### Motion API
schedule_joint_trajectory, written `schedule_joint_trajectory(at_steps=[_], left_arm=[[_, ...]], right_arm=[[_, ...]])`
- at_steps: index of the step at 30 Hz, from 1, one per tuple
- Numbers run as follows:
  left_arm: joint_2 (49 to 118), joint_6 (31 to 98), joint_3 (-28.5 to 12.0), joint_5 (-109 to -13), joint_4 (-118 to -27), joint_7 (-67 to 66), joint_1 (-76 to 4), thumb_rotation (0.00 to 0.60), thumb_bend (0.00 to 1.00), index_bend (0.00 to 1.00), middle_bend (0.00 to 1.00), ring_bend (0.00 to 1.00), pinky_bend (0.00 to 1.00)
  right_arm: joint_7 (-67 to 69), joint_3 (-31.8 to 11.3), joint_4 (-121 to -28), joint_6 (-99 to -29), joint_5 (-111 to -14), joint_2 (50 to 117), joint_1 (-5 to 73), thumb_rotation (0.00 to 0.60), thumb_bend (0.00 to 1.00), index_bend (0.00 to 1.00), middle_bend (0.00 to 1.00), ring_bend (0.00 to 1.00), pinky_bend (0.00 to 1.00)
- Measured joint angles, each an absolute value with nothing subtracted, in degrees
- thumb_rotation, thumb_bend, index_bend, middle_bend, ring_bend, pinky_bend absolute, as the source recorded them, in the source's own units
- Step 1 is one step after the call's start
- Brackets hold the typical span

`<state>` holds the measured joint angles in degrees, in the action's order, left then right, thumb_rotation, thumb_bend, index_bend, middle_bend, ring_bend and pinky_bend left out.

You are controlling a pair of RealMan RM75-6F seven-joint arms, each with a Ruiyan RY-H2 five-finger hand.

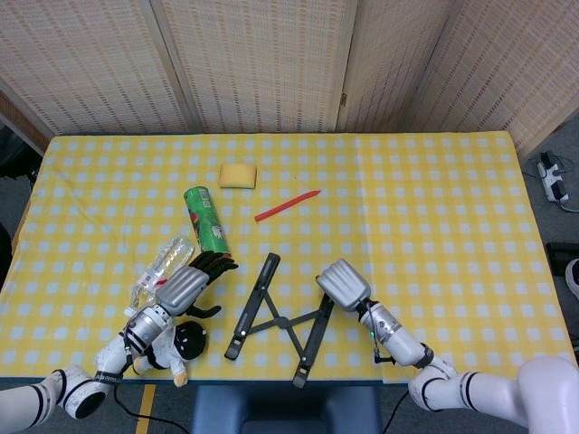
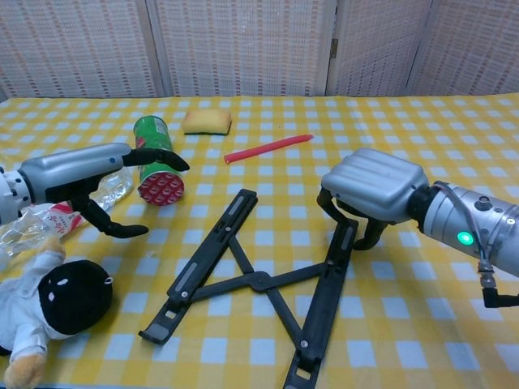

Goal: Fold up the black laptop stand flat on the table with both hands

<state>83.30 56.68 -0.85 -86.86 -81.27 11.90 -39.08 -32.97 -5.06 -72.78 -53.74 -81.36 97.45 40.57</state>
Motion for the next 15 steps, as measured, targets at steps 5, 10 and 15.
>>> schedule_joint_trajectory(at_steps=[5, 10, 15], left_arm=[[83.1, 57.0, -0.8, -87.7, -80.9, 11.3, -39.3, 0.600, 0.32, 0.18, 0.15, 0.01, 0.00], [83.4, 57.6, -0.5, -90.1, -78.7, 9.3, -40.0, 0.600, 0.32, 0.20, 0.16, 0.05, 0.00], [85.1, 59.4, 0.0, -94.6, -74.0, 5.9, -41.3, 0.600, 0.19, 0.27, 0.26, 0.15, 0.00]], right_arm=[[-33.9, -6.4, -72.3, -53.7, -81.0, 98.6, 42.1, 0.600, 0.11, 0.69, 0.90, 0.94, 0.97], [-33.5, -6.3, -76.7, -54.9, -81.3, 96.0, 41.6, 0.600, 0.11, 0.67, 0.89, 0.94, 0.97], [-33.0, -5.5, -84.2, -57.3, -83.0, 92.2, 40.6, 0.600, 0.11, 0.67, 0.89, 0.94, 0.97]])
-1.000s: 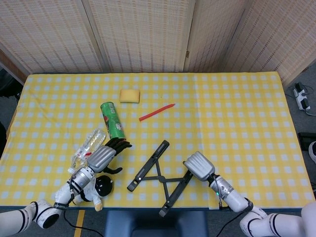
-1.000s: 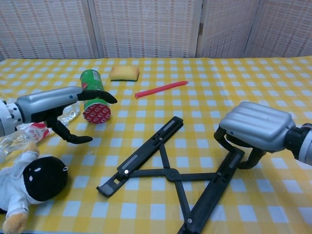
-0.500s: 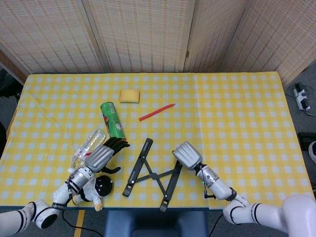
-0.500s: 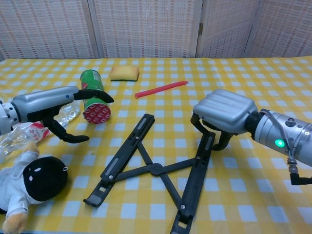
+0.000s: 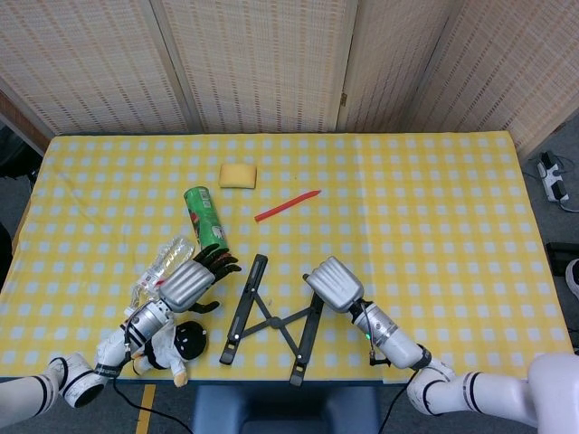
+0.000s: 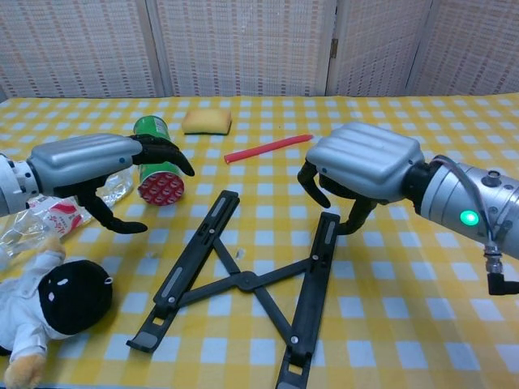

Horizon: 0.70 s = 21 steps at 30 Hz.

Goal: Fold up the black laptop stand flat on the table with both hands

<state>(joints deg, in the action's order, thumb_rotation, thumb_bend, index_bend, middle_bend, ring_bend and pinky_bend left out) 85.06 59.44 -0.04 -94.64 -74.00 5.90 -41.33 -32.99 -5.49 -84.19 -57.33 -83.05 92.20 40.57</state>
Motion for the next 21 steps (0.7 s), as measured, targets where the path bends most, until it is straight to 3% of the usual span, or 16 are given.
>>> schedule_joint_trajectory(at_steps=[6, 13, 21], left_arm=[[88.1, 62.1, 0.7, -99.0, -68.8, 3.7, -42.8, 0.600, 0.15, 0.28, 0.30, 0.18, 0.03], [91.7, 64.7, 1.6, -101.3, -62.7, 3.7, -43.6, 0.600, 0.14, 0.50, 0.52, 0.35, 0.24], [94.9, 66.1, 3.1, -102.0, -58.3, 6.3, -43.7, 0.600, 0.13, 0.50, 0.54, 0.33, 0.24]], right_arm=[[-34.1, -3.6, -91.9, -59.6, -86.3, 88.4, 39.5, 0.600, 0.11, 0.67, 0.89, 0.94, 0.97], [-36.4, -1.2, -94.6, -59.3, -87.7, 87.4, 38.9, 0.600, 0.11, 0.67, 0.89, 0.94, 0.97], [-37.7, 0.7, -93.4, -57.8, -88.5, 88.5, 38.6, 0.600, 0.11, 0.67, 0.89, 0.94, 0.97]])
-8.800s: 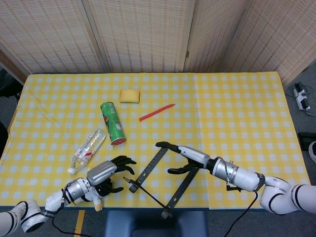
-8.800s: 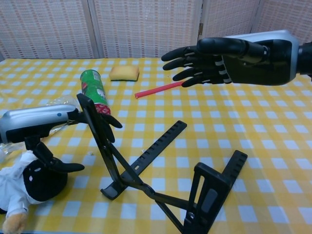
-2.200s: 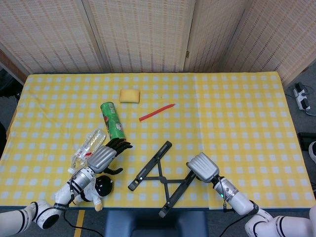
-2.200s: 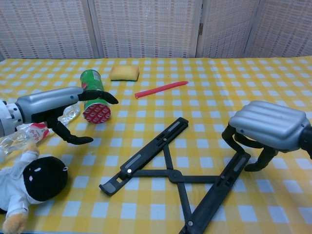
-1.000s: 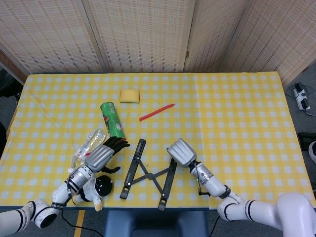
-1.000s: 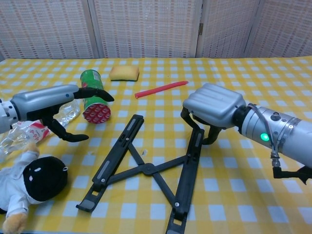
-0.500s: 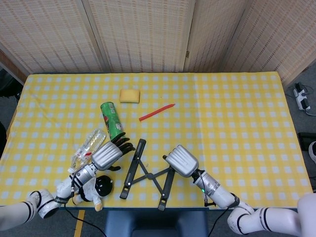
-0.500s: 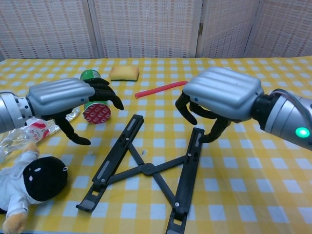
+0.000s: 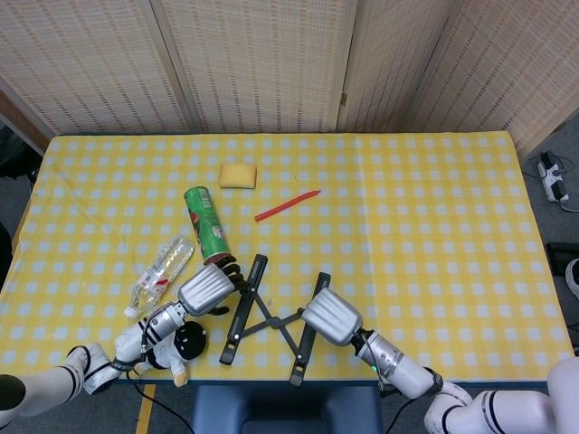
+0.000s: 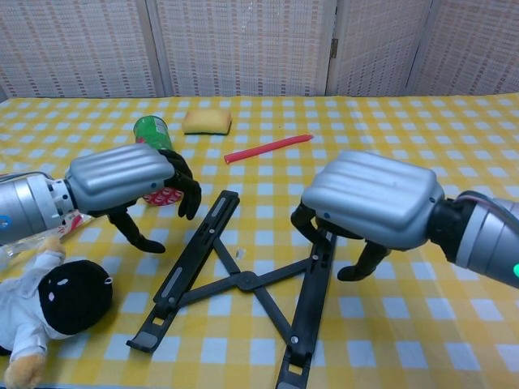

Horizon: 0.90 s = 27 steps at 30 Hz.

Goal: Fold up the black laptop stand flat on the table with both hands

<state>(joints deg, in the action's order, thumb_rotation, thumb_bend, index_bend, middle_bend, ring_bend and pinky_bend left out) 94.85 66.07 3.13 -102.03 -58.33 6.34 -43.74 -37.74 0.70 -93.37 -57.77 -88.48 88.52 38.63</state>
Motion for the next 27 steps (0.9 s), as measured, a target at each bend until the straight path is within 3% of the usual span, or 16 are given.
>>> schedule_joint_trajectory(at_steps=[10, 17, 27], left_arm=[[96.9, 64.9, 3.3, -100.3, -56.9, 5.5, -43.7, 0.600, 0.12, 0.23, 0.35, 0.18, 0.07], [97.5, 64.8, 3.5, -100.0, -56.5, 5.1, -43.7, 0.600, 0.12, 0.20, 0.34, 0.17, 0.06], [99.3, 64.0, 3.5, -98.8, -54.7, 5.7, -43.6, 0.600, 0.12, 0.13, 0.20, 0.06, 0.00]], right_arm=[[-39.1, 2.6, -88.5, -56.2, -90.4, 91.8, 38.6, 0.600, 0.11, 0.67, 0.89, 0.94, 0.97], [-38.4, 2.4, -86.8, -55.7, -90.7, 93.5, 38.7, 0.600, 0.11, 0.67, 0.89, 0.94, 0.97], [-39.5, 1.1, -88.8, -55.1, -89.9, 92.9, 39.1, 0.600, 0.11, 0.67, 0.89, 0.94, 0.97]])
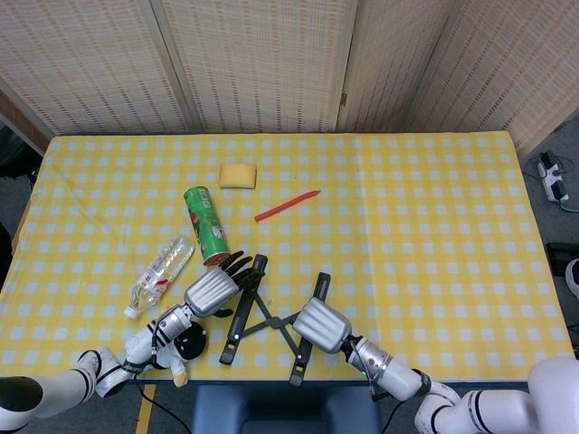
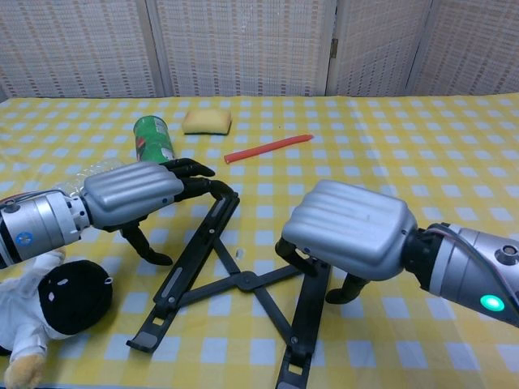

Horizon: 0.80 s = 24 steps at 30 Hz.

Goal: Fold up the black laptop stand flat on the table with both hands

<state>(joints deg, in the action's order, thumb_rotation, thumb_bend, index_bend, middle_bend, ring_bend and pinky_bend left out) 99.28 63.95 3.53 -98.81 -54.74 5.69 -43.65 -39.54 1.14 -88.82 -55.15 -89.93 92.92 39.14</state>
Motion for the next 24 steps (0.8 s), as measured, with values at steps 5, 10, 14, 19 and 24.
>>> schedule_joint_trajectory(at_steps=[5, 10, 14, 19, 24], left_arm=[[99.9, 64.1, 3.5, -98.6, -54.4, 6.1, -43.8, 0.600, 0.12, 0.12, 0.18, 0.04, 0.00], [100.0, 64.3, 3.5, -98.5, -54.4, 6.5, -43.8, 0.600, 0.12, 0.12, 0.18, 0.04, 0.00], [100.0, 64.3, 3.4, -98.3, -54.6, 6.8, -43.8, 0.600, 0.12, 0.11, 0.18, 0.04, 0.00], [100.1, 64.1, 3.2, -98.0, -54.5, 7.2, -44.1, 0.600, 0.12, 0.11, 0.18, 0.04, 0.00], [100.8, 63.5, 2.8, -97.6, -54.3, 7.6, -44.7, 0.600, 0.12, 0.11, 0.18, 0.04, 0.00]], right_arm=[[-39.8, 1.4, -88.3, -54.4, -89.2, 93.2, 39.0, 0.600, 0.11, 0.67, 0.89, 0.94, 0.97], [-39.9, 1.3, -86.7, -54.3, -89.3, 94.2, 39.2, 0.600, 0.11, 0.67, 0.89, 0.94, 0.97], [-39.7, 1.0, -85.8, -53.8, -89.1, 94.9, 39.5, 0.600, 0.11, 0.67, 0.89, 0.94, 0.97], [-39.7, 1.1, -85.5, -53.4, -88.8, 95.1, 39.5, 0.600, 0.11, 0.67, 0.89, 0.94, 0.97], [-39.9, 1.1, -85.0, -53.3, -88.8, 95.7, 39.7, 0.600, 0.11, 0.67, 0.89, 0.94, 0.97]])
